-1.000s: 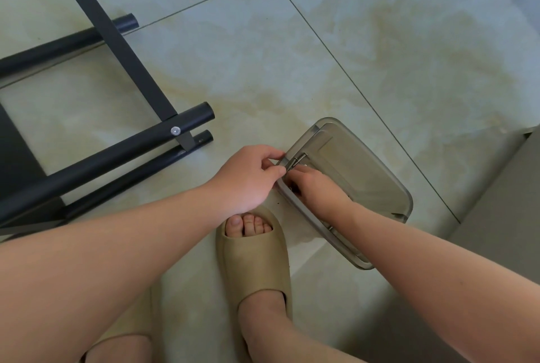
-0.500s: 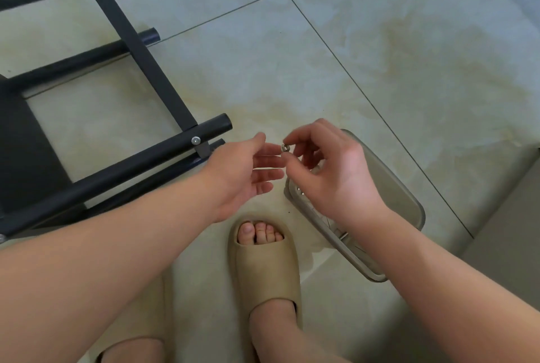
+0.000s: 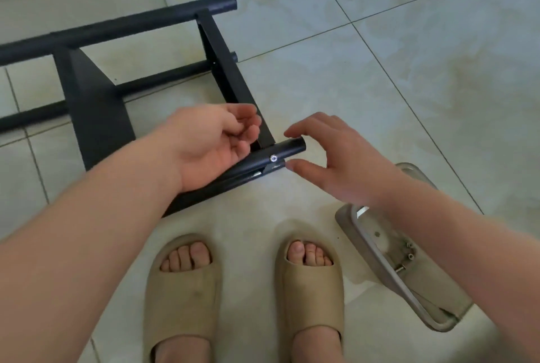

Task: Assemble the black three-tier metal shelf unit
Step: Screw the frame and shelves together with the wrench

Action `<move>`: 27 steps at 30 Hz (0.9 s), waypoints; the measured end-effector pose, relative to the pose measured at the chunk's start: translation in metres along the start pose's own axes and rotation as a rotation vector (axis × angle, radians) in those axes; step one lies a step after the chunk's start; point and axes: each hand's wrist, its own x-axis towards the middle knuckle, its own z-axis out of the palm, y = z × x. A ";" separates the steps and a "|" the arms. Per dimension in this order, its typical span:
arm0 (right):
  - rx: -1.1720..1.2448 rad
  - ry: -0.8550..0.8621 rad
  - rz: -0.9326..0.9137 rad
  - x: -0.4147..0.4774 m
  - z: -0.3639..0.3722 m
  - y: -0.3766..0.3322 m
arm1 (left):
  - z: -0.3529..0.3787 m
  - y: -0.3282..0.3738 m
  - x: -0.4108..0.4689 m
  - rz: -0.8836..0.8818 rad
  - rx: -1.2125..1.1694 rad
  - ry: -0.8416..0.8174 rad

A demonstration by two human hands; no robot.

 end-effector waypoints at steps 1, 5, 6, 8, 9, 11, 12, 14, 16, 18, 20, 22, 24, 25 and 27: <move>-0.034 -0.076 -0.016 0.009 0.002 -0.002 | -0.009 0.006 0.004 0.033 0.020 0.042; -0.003 -0.193 0.018 0.037 0.005 -0.012 | -0.027 0.007 0.022 0.023 0.084 0.121; 0.008 -0.196 0.033 0.042 0.004 -0.012 | -0.027 0.004 0.025 0.005 0.101 0.123; 0.026 -0.211 0.062 0.049 0.000 -0.010 | -0.026 -0.002 0.031 -0.021 0.148 0.106; 0.042 -0.223 0.081 0.050 -0.002 -0.011 | -0.025 -0.005 0.033 -0.025 0.178 0.086; 0.083 -0.256 0.130 0.049 -0.003 -0.014 | -0.024 -0.009 0.035 -0.017 0.284 0.026; 0.099 -0.268 0.146 0.045 -0.002 -0.015 | -0.023 -0.011 0.035 -0.007 0.369 -0.010; 0.110 -0.258 0.157 0.035 0.002 -0.018 | -0.021 -0.016 0.034 0.005 0.552 -0.083; 0.100 -0.246 0.173 0.029 0.003 -0.019 | -0.019 -0.024 0.036 0.016 0.678 -0.116; 0.058 -0.256 0.188 0.029 0.002 -0.018 | -0.019 -0.028 0.041 0.045 0.776 -0.106; -0.047 -0.257 0.142 0.031 0.000 -0.017 | -0.019 -0.029 0.045 0.053 0.804 -0.121; -0.230 -0.222 0.009 0.036 -0.003 -0.017 | -0.020 -0.029 0.046 0.051 0.770 -0.119; -0.420 -0.241 -0.159 0.048 -0.007 -0.015 | -0.022 -0.029 0.044 0.058 0.781 -0.106; -0.494 -0.280 -0.211 0.057 -0.009 -0.014 | -0.023 -0.029 0.043 0.063 0.793 -0.105; -0.593 -0.390 -0.228 0.074 -0.012 -0.019 | -0.024 -0.029 0.041 0.064 0.803 -0.107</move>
